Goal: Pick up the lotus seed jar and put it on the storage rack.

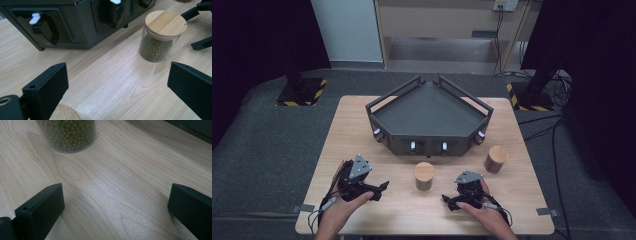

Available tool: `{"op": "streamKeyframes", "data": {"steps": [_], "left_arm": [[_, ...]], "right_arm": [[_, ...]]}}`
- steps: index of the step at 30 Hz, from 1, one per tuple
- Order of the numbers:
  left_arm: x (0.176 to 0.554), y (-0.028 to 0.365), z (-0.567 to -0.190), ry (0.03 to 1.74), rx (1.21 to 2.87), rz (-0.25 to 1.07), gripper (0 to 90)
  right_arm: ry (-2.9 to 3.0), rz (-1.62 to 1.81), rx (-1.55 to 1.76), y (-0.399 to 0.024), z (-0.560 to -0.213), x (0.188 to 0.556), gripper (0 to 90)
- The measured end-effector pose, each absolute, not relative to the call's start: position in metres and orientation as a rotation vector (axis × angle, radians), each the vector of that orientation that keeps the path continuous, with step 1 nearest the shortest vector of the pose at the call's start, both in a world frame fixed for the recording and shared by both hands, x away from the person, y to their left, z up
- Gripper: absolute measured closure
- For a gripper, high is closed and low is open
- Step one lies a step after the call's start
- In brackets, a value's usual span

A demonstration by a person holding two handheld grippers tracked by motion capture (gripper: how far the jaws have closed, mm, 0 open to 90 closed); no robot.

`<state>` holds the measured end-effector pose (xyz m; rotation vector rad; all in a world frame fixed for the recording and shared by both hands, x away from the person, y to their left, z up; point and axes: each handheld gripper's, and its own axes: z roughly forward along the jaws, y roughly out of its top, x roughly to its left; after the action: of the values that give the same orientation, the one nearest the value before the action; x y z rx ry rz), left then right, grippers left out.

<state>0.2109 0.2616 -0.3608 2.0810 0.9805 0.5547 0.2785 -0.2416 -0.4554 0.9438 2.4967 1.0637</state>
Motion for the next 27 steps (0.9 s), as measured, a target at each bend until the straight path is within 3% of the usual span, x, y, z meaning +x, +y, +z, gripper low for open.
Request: {"op": "streamKeyframes", "data": {"steps": [27], "left_arm": [[0.207, 0.290, -0.363, 1.043, 2.053, 0.590, 2.1]], "right_arm": [[2.492, 1.063, 0.953, -0.241, -0.456, 0.277, 1.2]]}}
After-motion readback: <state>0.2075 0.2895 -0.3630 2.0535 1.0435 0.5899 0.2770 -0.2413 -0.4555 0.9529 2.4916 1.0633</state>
